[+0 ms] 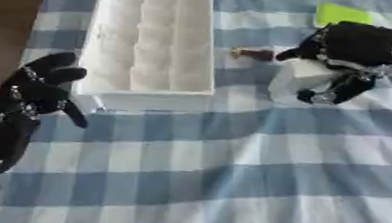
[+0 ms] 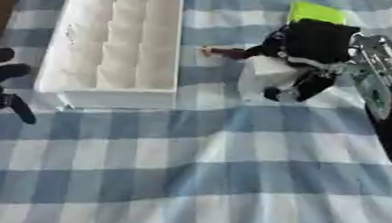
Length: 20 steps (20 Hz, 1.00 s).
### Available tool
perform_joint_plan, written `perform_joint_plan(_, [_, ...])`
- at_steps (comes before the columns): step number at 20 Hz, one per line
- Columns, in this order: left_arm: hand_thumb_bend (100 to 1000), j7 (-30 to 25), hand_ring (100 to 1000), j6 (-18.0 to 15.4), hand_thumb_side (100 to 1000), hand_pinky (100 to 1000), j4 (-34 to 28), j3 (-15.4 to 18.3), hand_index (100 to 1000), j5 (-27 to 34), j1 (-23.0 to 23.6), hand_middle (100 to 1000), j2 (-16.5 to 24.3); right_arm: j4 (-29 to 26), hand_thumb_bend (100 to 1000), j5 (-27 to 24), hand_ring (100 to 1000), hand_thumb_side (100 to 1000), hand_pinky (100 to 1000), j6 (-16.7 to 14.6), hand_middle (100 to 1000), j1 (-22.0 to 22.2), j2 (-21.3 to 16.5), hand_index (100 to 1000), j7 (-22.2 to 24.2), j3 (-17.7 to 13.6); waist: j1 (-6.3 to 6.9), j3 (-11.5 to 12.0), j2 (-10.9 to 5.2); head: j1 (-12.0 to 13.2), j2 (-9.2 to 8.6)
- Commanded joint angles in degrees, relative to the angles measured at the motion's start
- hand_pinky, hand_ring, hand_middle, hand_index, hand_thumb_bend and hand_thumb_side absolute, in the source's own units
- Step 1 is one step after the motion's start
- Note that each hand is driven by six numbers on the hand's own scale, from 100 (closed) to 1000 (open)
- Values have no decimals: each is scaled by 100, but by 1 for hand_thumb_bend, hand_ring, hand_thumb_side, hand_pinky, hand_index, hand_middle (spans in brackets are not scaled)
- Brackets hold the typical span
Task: Pick up objects on the table and place them in the box.
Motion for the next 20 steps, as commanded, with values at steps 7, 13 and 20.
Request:
perform_joint_plan(7, [201,-5,919,82,768,532,-113,11,789,67,0,935,74,-711,124,-828,306,121,100,6,324,180,-379,401,-7,82,-51,-88,-189,71,-48])
perform_joint_plan(13, [202,-24,918,114,763,532,-113,10,789,136,24,933,134,-1508,103,-2468,318,100,100,10,327,126,-738,411,743,-22,-103,-125,-295,80,-45])
perform_joint_plan(20, [199,-5,915,124,749,532,-113,5,789,241,37,931,188,-1751,116,-3769,296,100,100,456,327,-229,-863,426,1422,-228,-129,-95,-416,50,-65])
